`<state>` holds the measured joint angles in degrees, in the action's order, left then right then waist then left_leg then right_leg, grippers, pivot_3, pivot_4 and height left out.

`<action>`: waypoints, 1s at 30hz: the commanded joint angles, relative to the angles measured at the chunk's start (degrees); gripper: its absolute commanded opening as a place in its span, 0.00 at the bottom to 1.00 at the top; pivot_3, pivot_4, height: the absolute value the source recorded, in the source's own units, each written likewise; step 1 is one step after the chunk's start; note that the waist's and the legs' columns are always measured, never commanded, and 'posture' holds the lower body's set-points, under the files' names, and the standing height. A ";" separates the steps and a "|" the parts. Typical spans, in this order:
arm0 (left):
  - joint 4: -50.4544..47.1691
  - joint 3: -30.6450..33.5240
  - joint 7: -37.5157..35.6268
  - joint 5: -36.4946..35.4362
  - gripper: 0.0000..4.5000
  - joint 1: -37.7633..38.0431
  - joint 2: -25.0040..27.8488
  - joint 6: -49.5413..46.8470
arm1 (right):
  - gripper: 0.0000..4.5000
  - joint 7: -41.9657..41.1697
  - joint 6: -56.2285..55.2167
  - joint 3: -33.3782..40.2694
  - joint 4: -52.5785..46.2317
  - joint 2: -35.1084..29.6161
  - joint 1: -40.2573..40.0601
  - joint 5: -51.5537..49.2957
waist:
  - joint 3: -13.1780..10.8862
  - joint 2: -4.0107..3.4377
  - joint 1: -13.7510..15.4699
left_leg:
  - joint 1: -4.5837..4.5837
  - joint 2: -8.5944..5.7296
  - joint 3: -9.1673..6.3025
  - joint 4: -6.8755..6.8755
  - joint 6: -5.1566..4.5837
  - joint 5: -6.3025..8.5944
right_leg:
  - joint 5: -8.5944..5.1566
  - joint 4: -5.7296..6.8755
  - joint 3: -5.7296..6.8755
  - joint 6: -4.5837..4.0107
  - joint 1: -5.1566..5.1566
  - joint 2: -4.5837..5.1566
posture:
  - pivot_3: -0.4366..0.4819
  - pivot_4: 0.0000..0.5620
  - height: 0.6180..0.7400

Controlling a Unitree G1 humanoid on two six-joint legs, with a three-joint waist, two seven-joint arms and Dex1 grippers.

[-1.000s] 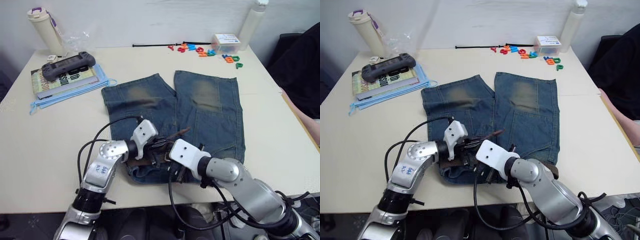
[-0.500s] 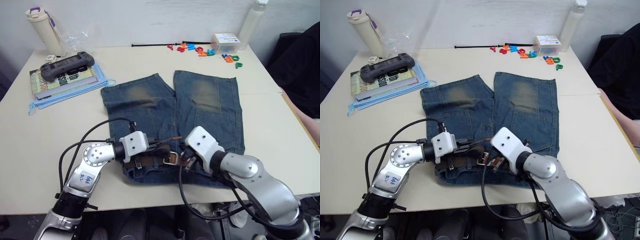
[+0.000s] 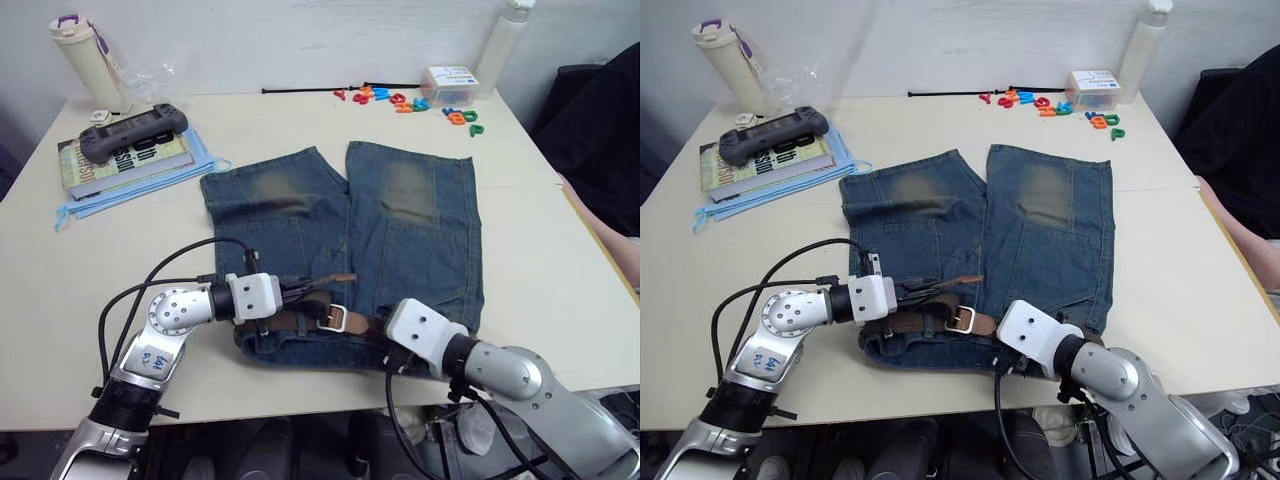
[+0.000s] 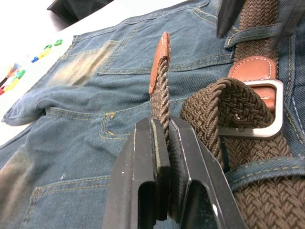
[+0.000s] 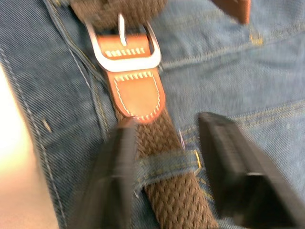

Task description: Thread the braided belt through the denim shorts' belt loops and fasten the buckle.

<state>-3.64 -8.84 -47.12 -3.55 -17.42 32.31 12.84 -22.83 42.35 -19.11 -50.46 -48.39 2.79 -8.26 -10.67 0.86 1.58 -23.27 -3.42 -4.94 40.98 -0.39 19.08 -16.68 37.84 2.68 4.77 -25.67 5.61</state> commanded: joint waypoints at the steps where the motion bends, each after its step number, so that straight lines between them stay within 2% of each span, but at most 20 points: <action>1: -2.35 1.57 0.65 -2.03 0.00 0.01 -0.41 -2.33 | 0.74 -1.06 -5.10 0.28 -9.54 -2.01 -0.90 1.09 | 0.00 0.00 -0.02 | 0.00 0.00 0.00 0.02 -0.01 0.00 | 0.00 0.00 0.00 0.00 0.01 0.00 | 0.48 0.27 0.34; 14: -4.08 2.33 0.62 -3.62 0.00 -0.75 -0.97 -7.99 | 0.74 -1.57 -0.93 -10.09 -7.21 0.08 2.80 14.53 | 0.00 0.00 -0.01 | 0.01 0.00 -0.03 0.02 0.02 0.00 | -0.01 0.01 0.01 0.00 0.03 0.00 | 0.48 0.27 0.34; 30: -4.40 1.62 0.55 -2.85 0.00 -0.45 -1.09 -7.39 | 0.74 -1.69 2.52 -13.75 -3.76 8.64 5.43 27.78 | 0.00 0.00 -0.10 | 0.02 -0.01 -0.02 0.04 0.29 -0.14 | -0.01 0.07 0.00 -0.01 0.00 -0.02 | 0.48 0.27 0.34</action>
<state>-6.10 -7.72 -46.95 -6.25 -17.48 31.48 4.49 -24.70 44.98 -33.40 -50.30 -40.76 7.57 17.15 -10.67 0.86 1.48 -23.26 -3.43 -4.96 41.03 -0.10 18.93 -16.69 37.91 2.68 4.77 -25.67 5.59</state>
